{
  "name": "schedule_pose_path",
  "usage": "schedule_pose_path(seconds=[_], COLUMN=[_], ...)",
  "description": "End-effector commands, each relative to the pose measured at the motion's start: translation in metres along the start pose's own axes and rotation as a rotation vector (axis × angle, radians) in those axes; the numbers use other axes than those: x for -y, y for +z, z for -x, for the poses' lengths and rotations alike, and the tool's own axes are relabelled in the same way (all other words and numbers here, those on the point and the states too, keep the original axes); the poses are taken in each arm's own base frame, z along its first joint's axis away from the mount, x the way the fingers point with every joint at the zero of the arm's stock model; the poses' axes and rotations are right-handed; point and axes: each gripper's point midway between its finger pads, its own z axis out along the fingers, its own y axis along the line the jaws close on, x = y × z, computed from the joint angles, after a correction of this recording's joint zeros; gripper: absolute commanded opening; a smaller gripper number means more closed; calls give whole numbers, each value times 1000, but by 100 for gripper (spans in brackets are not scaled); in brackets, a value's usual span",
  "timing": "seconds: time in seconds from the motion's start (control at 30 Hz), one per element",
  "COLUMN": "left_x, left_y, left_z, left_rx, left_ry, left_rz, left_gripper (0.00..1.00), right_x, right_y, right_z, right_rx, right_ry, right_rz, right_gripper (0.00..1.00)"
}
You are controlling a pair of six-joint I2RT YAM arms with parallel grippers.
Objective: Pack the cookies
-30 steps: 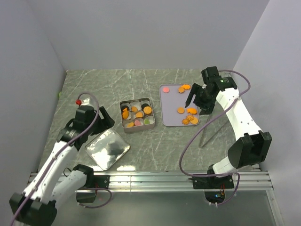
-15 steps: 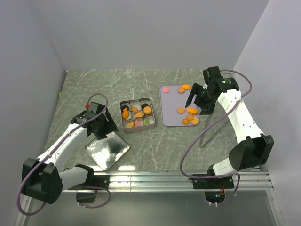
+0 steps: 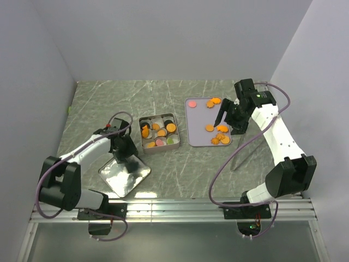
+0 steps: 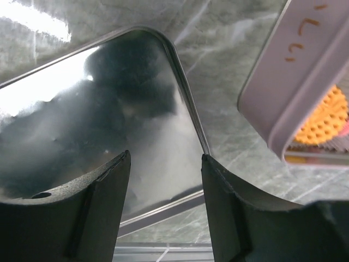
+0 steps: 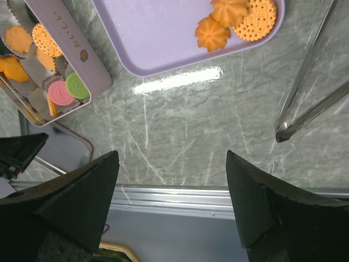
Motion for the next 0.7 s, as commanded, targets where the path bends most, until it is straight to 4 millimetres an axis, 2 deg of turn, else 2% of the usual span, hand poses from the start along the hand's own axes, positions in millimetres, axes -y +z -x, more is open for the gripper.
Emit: schedule_pose_path(seconds=[0.0, 0.33, 0.43, 0.47, 0.57, 0.67], left_x=[20, 16, 13, 11, 6, 5], left_y=[1, 15, 22, 26, 34, 40], left_z=[19, 30, 30, 29, 25, 25], left_rx=[37, 50, 35, 25, 5, -5], left_ry=[6, 12, 17, 18, 25, 31], left_rz=[-29, 37, 70, 84, 109, 121], left_gripper=[60, 58, 54, 49, 40, 36], right_x=[-4, -8, -11, -11, -13, -15], right_y=[0, 10, 13, 14, 15, 17], right_z=[5, 14, 18, 19, 22, 23], right_rx=[14, -5, -10, -12, -14, -22], right_ry=[-29, -43, -47, -45, -48, -53], right_rz=[15, 5, 5, 5, 6, 7], right_gripper=[86, 85, 85, 85, 84, 84])
